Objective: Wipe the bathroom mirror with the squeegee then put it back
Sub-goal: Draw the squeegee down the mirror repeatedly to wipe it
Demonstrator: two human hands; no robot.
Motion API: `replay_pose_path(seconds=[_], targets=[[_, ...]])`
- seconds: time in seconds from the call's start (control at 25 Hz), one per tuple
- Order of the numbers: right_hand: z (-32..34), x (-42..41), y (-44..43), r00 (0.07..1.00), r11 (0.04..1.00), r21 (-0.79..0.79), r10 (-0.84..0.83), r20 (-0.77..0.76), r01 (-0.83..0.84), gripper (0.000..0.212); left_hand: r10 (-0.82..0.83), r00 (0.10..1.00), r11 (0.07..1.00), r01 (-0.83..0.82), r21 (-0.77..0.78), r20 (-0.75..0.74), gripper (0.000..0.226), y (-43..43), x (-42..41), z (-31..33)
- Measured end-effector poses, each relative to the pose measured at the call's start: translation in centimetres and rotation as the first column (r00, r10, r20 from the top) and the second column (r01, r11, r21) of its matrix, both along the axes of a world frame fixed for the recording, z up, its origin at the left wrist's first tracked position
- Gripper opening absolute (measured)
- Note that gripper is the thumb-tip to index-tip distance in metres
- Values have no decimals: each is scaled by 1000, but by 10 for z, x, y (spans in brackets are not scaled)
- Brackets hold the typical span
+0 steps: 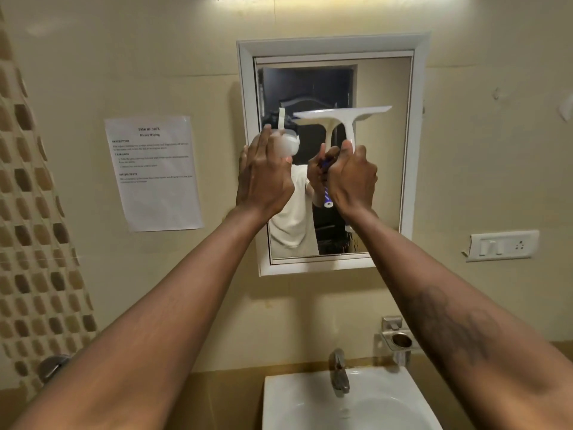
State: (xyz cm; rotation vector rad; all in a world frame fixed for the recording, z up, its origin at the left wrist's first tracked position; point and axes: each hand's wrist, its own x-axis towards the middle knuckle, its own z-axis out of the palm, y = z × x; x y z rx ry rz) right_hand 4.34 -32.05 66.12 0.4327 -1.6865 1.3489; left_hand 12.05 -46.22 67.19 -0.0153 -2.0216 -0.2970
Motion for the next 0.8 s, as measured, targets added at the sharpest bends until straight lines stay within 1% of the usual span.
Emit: replay_pose_path(seconds=[0.12,0.16,0.28,0.4,0.56,0.68,0.8], targets=[[32,-20,-1,1000,1000,-27,-8,4,9,36,-19,998,1000,17,-22,-52,54,4,-1,19],[41,-25,-1,1000,1000,-25,-18,-4,18,34,-16,998,1000,15,-22,-60,55,5,-2,24],[63,-37,-4,999,999,-11,-37,-9,37,43,-4,998,1000,2,-23,-69,55,5,-7,32],[72,-50,-5,999,999,18,-40,-1,41,44,1,997,1000,-3,-29,-73,55,4,-11,35],[62,-58,-4,996,993,76,-87,2,86,44,6,998,999,-8,-33,-63,55,6,-16,33],[36,-56,0,992,983,147,-117,43,110,42,3,999,1000,-4,-27,-47,56,9,-18,27],[3,-50,3,987,971,218,-122,105,97,45,-17,999,1000,16,-22,-31,55,15,-17,17]])
